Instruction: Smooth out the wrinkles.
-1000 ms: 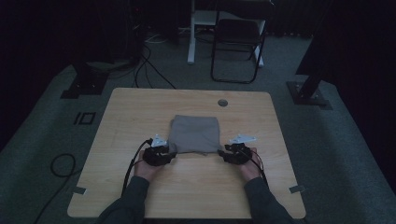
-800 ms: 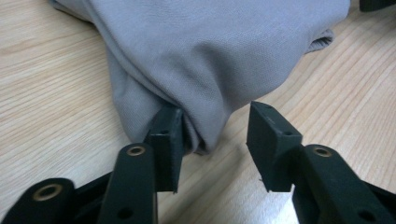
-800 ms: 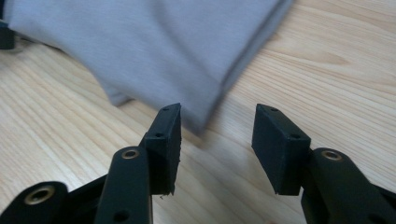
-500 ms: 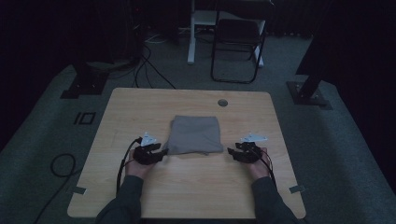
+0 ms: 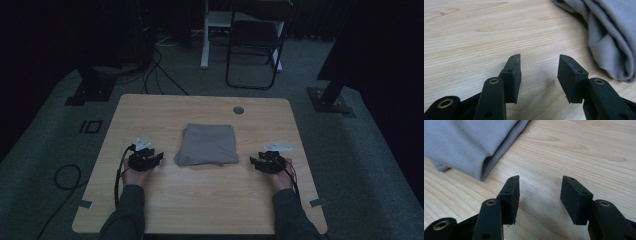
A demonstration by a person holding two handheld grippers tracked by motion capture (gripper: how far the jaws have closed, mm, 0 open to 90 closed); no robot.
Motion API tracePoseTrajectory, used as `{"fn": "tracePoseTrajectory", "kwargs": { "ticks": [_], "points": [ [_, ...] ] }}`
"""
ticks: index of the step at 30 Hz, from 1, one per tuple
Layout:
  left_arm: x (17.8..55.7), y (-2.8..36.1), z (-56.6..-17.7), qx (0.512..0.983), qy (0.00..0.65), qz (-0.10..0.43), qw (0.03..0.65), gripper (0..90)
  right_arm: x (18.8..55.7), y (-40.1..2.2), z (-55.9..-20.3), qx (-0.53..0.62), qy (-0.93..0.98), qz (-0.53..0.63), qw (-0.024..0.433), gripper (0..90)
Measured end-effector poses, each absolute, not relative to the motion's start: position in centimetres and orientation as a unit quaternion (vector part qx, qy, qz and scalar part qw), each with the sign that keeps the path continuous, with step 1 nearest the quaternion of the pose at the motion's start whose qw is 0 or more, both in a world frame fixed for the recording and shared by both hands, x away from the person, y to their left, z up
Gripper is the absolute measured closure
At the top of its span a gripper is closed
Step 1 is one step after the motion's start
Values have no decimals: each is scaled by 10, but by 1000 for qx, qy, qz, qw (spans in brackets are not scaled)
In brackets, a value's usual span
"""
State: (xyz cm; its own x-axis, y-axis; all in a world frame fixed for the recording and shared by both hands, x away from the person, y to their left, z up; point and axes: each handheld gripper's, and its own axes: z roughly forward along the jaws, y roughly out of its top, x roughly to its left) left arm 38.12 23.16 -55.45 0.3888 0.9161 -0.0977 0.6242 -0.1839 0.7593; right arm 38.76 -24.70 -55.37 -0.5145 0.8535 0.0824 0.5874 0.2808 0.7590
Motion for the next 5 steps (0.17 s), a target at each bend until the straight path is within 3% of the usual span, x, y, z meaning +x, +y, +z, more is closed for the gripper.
{"fn": "tracePoseTrajectory", "kwargs": {
  "ticks": [5],
  "points": [
    [382,232,-556,743,523,191,371,535,389,-252,-554,467,778,383,174,500]
  ]
}}
